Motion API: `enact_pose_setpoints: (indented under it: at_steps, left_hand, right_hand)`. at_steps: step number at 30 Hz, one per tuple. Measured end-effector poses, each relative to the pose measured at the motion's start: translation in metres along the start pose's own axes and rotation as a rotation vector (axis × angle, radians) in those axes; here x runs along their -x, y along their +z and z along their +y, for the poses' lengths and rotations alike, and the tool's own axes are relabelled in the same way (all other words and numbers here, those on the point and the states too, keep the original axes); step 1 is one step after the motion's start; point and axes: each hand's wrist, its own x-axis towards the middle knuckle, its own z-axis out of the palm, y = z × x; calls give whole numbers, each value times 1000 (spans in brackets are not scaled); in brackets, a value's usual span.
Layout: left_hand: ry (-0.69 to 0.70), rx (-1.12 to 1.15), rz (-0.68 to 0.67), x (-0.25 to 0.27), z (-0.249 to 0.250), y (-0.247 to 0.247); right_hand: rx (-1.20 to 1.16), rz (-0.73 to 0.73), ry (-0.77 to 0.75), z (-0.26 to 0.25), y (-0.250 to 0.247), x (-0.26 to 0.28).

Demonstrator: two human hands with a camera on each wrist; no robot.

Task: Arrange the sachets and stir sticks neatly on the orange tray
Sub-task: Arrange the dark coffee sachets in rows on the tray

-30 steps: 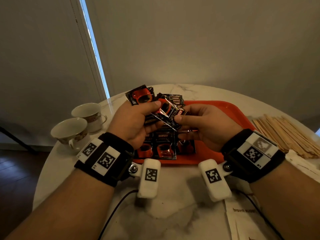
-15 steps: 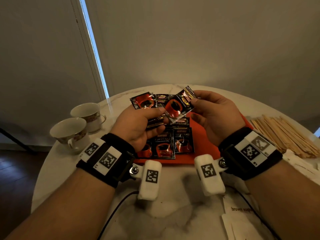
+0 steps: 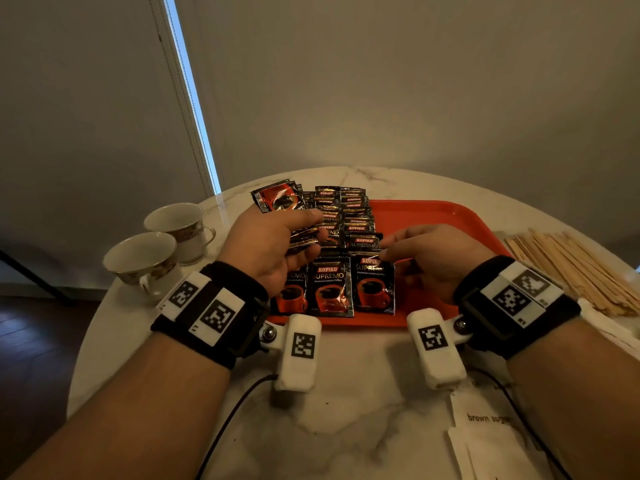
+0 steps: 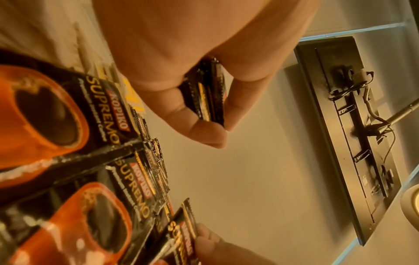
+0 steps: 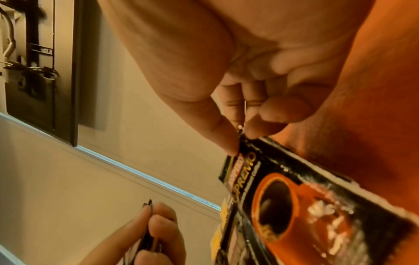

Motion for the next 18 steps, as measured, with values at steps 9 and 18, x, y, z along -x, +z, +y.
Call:
enact_pose_setpoints:
  at_steps: [9, 18]
  left_hand:
    - [7, -3, 2, 0, 1, -1]
    - [12, 1, 4, -2, 1, -3]
  right_hand:
    - [-27, 123, -112, -3, 9, 5]
    - [-506, 83, 2, -8, 34, 18]
